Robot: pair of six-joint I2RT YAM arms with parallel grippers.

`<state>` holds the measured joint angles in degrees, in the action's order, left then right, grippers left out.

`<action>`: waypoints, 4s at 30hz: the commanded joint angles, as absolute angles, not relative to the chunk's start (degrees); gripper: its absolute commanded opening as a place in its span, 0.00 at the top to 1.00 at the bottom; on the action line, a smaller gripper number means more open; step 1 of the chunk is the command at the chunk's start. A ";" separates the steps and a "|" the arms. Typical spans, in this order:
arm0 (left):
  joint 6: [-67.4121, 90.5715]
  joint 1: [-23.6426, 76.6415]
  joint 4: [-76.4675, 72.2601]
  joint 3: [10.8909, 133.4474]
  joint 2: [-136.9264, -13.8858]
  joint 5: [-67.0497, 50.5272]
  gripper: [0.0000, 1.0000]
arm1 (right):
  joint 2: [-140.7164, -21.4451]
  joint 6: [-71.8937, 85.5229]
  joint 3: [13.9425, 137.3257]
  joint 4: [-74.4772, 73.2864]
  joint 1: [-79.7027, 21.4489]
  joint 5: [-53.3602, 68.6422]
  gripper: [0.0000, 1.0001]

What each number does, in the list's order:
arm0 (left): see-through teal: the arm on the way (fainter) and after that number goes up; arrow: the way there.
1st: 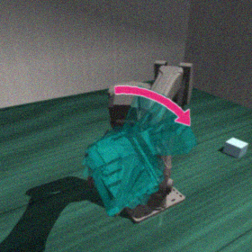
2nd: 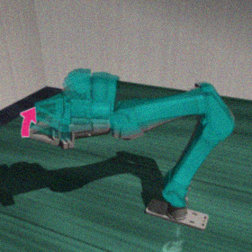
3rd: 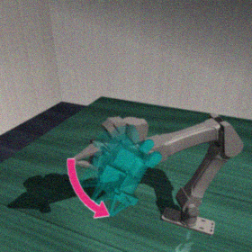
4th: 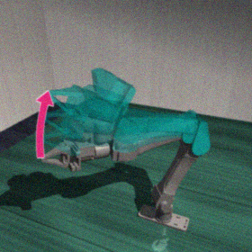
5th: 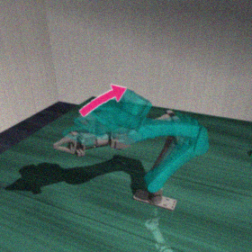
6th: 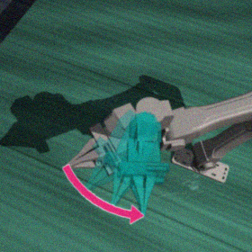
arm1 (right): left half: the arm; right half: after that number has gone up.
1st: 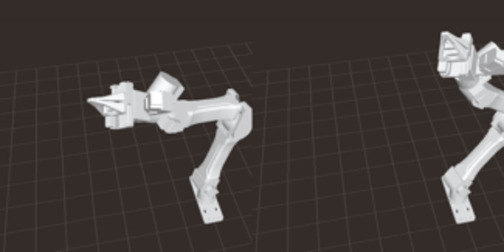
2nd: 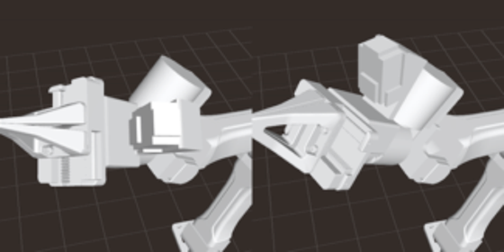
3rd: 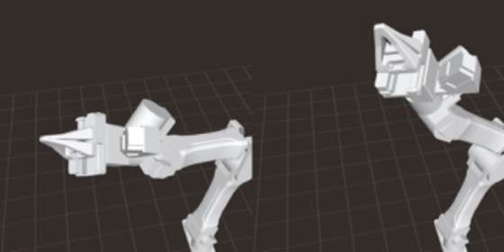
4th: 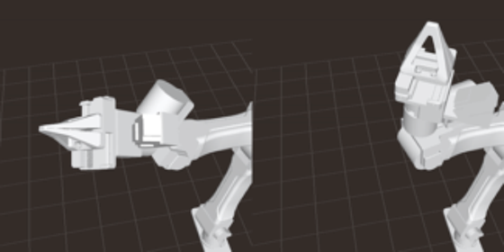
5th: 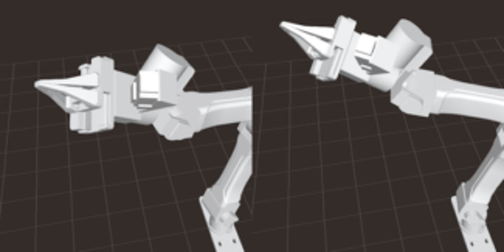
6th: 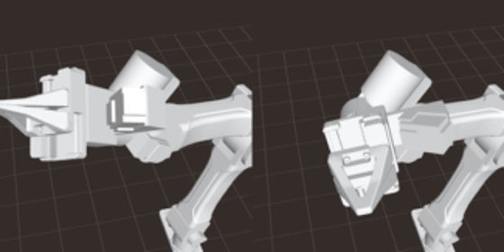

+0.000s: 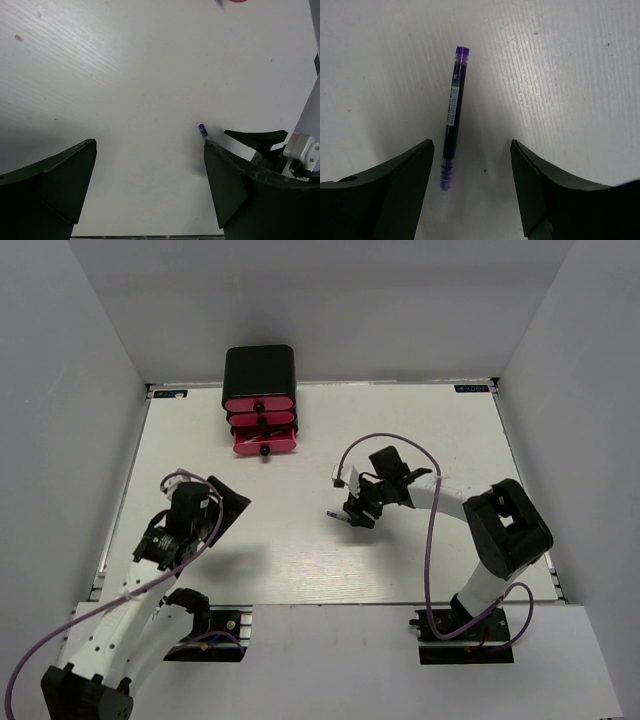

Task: Sort the stationery into containers
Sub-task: Pick up the pen from the center of the board, then place the pen in the storage box, then close the drawer in the storage box.

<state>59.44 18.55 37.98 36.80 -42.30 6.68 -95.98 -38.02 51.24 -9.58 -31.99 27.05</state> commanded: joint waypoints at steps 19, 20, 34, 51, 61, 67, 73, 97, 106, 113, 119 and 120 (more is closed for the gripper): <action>62.23 18.72 41.66 30.32 -37.35 6.59 0.02 | -97.99 -45.70 60.10 -13.98 -38.50 19.60 1.00; 62.23 18.72 41.66 30.32 -37.35 6.59 0.02 | -98.69 -46.49 65.51 -13.97 -38.50 20.56 1.00; 61.70 18.72 42.28 29.27 -35.69 6.06 0.02 | -117.86 -49.22 98.88 -0.82 -41.92 24.26 1.00; 59.42 18.72 41.49 29.27 -39.72 5.54 0.01 | -132.18 -48.69 108.19 17.66 -44.30 22.94 1.00; 57.66 18.20 38.94 31.46 -43.59 5.01 0.01 | -137.19 -49.40 108.90 20.74 -44.03 22.68 0.94; 56.51 18.19 37.79 31.99 -44.74 5.54 0.01 | -137.90 -49.48 107.32 22.32 -43.86 22.15 0.74; 55.37 18.19 35.33 33.05 -48.77 5.01 0.01 | -136.67 -49.48 105.30 23.20 -43.77 22.41 0.61; 68.99 12.67 2.30 45.08 -90.51 -0.70 1.00 | -95.55 -29.18 67.33 2.21 -31.74 20.13 0.92; 75.59 9.23 -6.33 51.67 -103.61 -2.46 1.00 | -84.64 -28.48 54.94 1.84 -27.07 21.97 0.92; 76.64 8.61 -1.77 62.21 -109.51 -3.35 1.00 | -82.71 -26.11 52.73 3.34 -24.35 23.46 0.94; 77.34 8.09 1.14 65.74 -111.79 -1.67 1.00 | -82.27 -25.93 52.12 3.16 -23.29 24.17 0.94; 77.87 8.09 0.53 66.26 -111.80 -1.67 1.00 | -82.27 -25.93 52.12 3.16 -23.12 24.34 0.94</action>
